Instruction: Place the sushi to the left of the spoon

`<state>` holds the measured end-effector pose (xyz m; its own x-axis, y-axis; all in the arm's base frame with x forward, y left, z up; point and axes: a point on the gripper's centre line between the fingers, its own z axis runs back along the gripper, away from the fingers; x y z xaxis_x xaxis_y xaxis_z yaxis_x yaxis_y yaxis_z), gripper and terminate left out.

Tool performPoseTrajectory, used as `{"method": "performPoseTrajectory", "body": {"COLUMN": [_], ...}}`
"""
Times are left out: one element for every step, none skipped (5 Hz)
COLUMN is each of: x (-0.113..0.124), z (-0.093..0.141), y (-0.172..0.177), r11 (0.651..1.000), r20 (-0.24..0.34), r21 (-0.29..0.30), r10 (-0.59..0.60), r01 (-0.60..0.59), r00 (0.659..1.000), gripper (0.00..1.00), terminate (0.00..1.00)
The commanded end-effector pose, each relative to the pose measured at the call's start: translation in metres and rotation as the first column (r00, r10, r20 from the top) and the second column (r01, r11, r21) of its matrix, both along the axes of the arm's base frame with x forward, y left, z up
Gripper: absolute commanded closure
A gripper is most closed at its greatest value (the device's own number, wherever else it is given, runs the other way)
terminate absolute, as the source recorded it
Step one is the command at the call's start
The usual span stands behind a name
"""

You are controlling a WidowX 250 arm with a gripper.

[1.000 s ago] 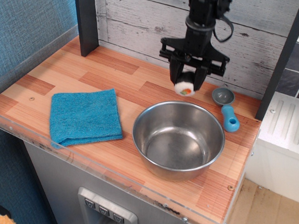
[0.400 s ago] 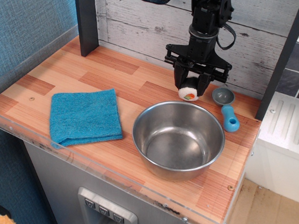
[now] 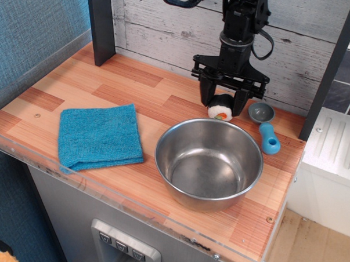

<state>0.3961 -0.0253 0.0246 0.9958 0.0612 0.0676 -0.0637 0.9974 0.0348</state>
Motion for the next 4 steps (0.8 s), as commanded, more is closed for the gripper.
{"method": "performPoseTrajectory", "body": {"x": [-0.002,-0.002,-0.002,-0.008], "z": [0.019,0.026,0.035,0.051], "y": [0.005,0.003,0.001,0.0], "r11": [1.0,1.0,1.0,1.0], "r20": [0.047,0.067,0.091,0.125], "r21": [-0.002,-0.007,-0.005,0.0], "r10": [0.025,0.014,0.001,-0.007], "r01": [-0.025,-0.013,0.0,0.007], "r00": [0.999,0.998,0.996,0.992], "gripper": [0.0,0.0,0.0,0.0], "terminate": [0.0,0.0,0.0,0.0]}}
